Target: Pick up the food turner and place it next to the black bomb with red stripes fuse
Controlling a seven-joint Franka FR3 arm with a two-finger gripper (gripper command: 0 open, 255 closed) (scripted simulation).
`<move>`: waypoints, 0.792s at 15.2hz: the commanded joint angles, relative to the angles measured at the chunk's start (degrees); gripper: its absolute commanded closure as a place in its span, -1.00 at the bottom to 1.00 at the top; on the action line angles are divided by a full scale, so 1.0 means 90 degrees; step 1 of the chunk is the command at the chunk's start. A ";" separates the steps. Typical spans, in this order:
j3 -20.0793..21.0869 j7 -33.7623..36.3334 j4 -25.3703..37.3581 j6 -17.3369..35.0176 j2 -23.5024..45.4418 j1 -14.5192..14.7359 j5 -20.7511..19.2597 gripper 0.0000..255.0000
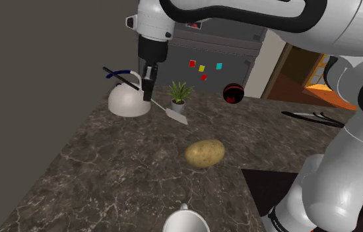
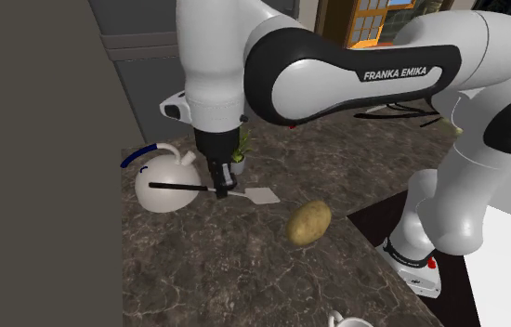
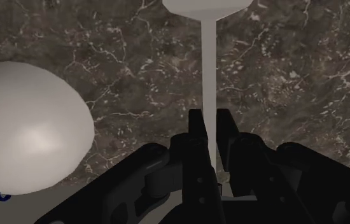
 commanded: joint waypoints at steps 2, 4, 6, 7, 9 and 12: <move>-0.0217 -0.0452 -0.0761 0.0095 -0.0681 -0.0224 0.0221 1.00; -0.0384 -0.0748 -0.1196 0.0133 -0.1079 -0.0341 0.0323 1.00; -0.0561 -0.1041 -0.1588 0.0149 -0.1449 -0.0443 0.0395 1.00; -0.0653 -0.1187 -0.1770 0.0150 -0.1625 -0.0490 0.0421 1.00; -0.0842 -0.1477 -0.2106 0.0140 -0.1958 -0.0581 0.0452 1.00; -0.1137 -0.1906 -0.2546 0.0100 -0.2414 -0.0710 0.0450 1.00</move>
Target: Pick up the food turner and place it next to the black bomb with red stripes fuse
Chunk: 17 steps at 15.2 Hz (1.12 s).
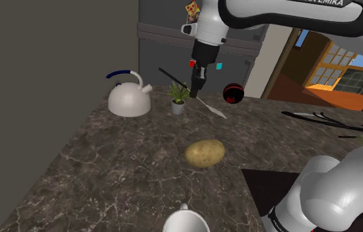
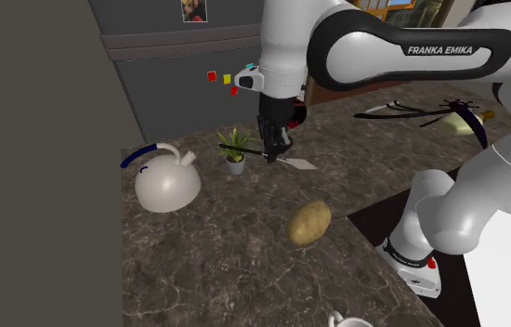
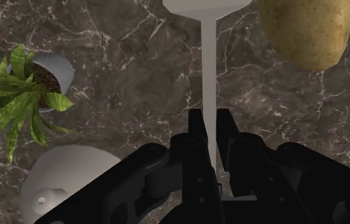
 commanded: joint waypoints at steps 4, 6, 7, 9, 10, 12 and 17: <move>-0.0523 -0.0731 -0.0635 -0.0110 -0.0701 -0.0214 -0.0082 1.00; -0.0736 -0.1014 -0.0828 -0.0162 -0.0930 -0.0302 -0.0151 1.00; -0.0844 -0.1156 -0.0914 -0.0190 -0.1037 -0.0348 -0.0192 1.00; -0.1064 -0.1440 -0.1064 -0.0247 -0.1231 -0.0440 -0.0285 1.00; -0.1177 -0.1583 -0.1129 -0.0276 -0.1319 -0.0486 -0.0337 1.00; -0.1404 -0.1870 -0.1236 -0.0334 -0.1477 -0.0581 -0.0450 1.00; -0.1994 -0.2601 -0.1382 -0.0473 -0.1758 -0.0819 -0.0770 1.00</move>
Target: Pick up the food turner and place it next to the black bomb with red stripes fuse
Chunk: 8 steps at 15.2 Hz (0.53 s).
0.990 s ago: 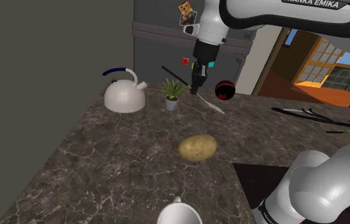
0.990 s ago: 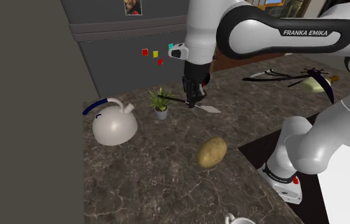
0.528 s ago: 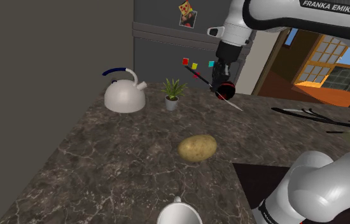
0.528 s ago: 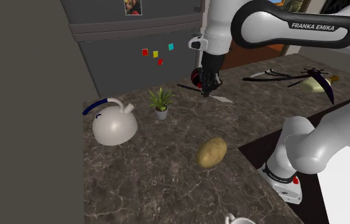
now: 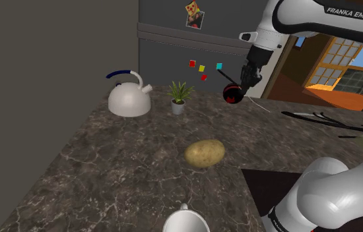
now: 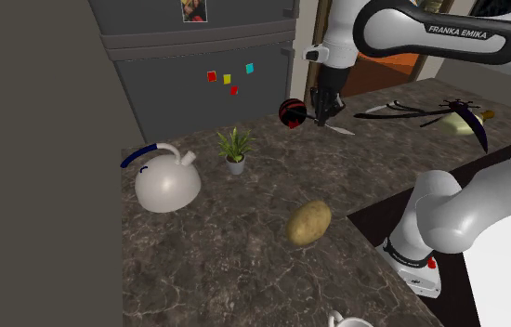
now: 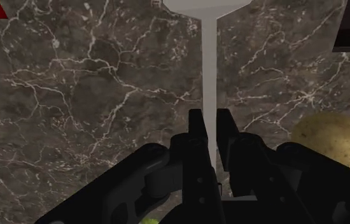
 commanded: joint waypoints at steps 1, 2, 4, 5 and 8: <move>-0.0213 -0.0277 -0.0040 -0.0075 -0.0119 -0.0091 -0.0126 1.00; -0.0335 -0.0428 -0.0042 -0.0099 -0.0148 -0.0139 -0.0194 1.00; -0.0583 -0.0731 -0.0024 -0.0143 -0.0185 -0.0231 -0.0331 1.00; -0.0709 -0.0884 -0.0005 -0.0164 -0.0194 -0.0275 -0.0399 1.00; -0.1095 -0.1349 0.0093 -0.0215 -0.0176 -0.0399 -0.0598 1.00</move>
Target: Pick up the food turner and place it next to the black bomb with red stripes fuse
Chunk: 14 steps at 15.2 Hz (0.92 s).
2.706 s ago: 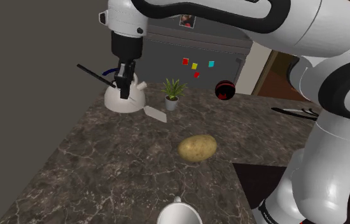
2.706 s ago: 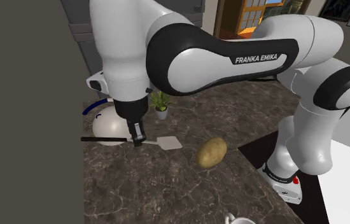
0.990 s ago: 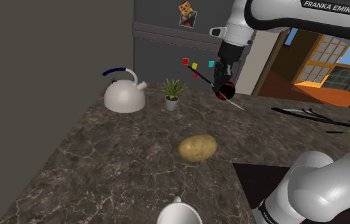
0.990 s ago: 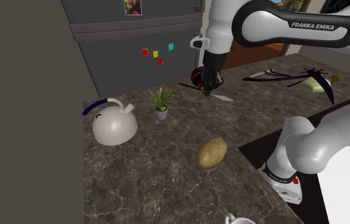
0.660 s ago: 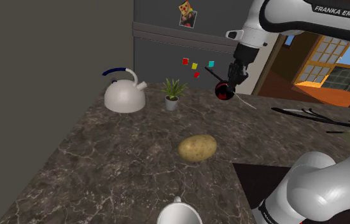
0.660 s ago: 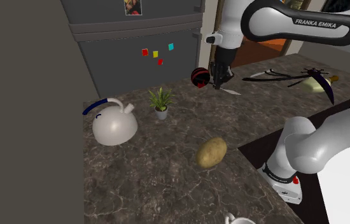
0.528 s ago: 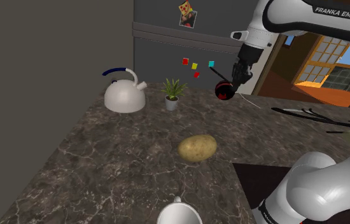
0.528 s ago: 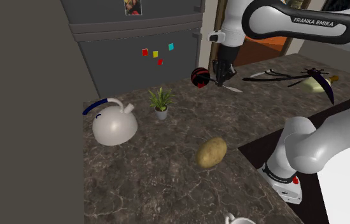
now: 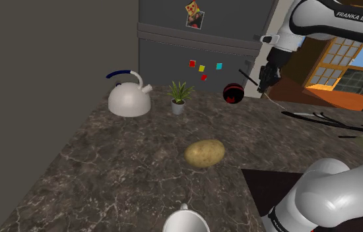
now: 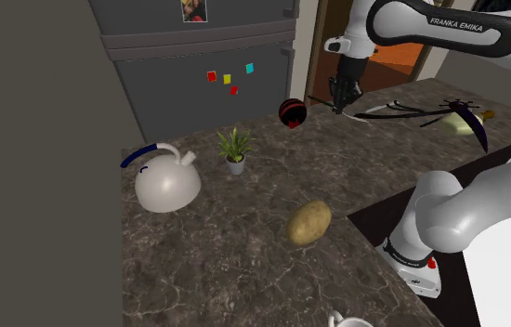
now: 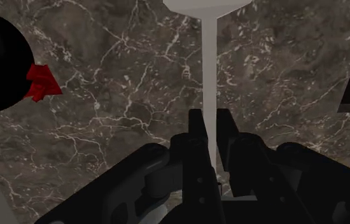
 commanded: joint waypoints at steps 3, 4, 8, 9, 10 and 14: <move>-0.0504 -0.0620 0.0179 -0.0076 0.0055 -0.0148 -0.0247 1.00; -0.0641 -0.0781 0.0245 -0.0086 0.0097 -0.0179 -0.0303 1.00; -0.1213 -0.1440 0.0578 -0.0109 0.0335 -0.0266 -0.0489 1.00; -0.1363 -0.1610 0.0678 -0.0112 0.0414 -0.0280 -0.0524 1.00; -0.1516 -0.1782 0.0785 -0.0113 0.0500 -0.0291 -0.0552 1.00; -0.2173 -0.2501 0.1283 -0.0111 0.0931 -0.0294 -0.0594 1.00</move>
